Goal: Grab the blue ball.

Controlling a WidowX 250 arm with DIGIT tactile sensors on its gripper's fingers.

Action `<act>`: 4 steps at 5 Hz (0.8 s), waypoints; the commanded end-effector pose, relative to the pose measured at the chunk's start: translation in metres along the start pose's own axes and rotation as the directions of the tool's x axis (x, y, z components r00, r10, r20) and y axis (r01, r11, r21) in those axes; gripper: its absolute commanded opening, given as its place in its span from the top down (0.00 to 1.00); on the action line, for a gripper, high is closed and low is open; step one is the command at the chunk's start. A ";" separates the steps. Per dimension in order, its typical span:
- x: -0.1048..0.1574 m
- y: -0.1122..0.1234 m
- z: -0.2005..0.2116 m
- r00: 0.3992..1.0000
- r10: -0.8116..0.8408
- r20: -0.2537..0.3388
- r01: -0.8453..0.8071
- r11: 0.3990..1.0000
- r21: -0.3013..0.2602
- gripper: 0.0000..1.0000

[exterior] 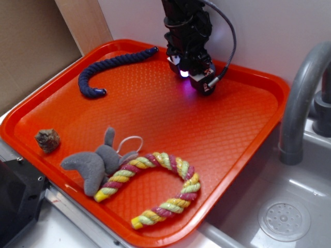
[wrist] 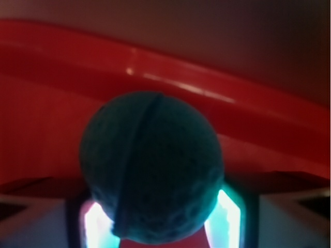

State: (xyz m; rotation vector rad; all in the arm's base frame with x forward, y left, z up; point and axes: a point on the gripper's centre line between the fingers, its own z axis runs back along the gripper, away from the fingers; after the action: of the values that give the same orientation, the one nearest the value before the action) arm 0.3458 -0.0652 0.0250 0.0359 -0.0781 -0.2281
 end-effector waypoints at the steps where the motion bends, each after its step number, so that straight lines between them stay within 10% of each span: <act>1: -0.051 0.046 0.104 0.985 0.134 -0.107 -0.133 0.991 0.016 1.00; 3: -0.161 0.077 0.207 0.887 0.453 -0.091 -0.451 0.891 0.042 1.00; 4: -0.212 0.057 0.212 0.830 0.558 0.021 -0.552 0.825 -0.122 1.00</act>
State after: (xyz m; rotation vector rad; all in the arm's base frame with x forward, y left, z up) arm 0.1422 0.0473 0.2265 -0.1027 -0.1101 0.3535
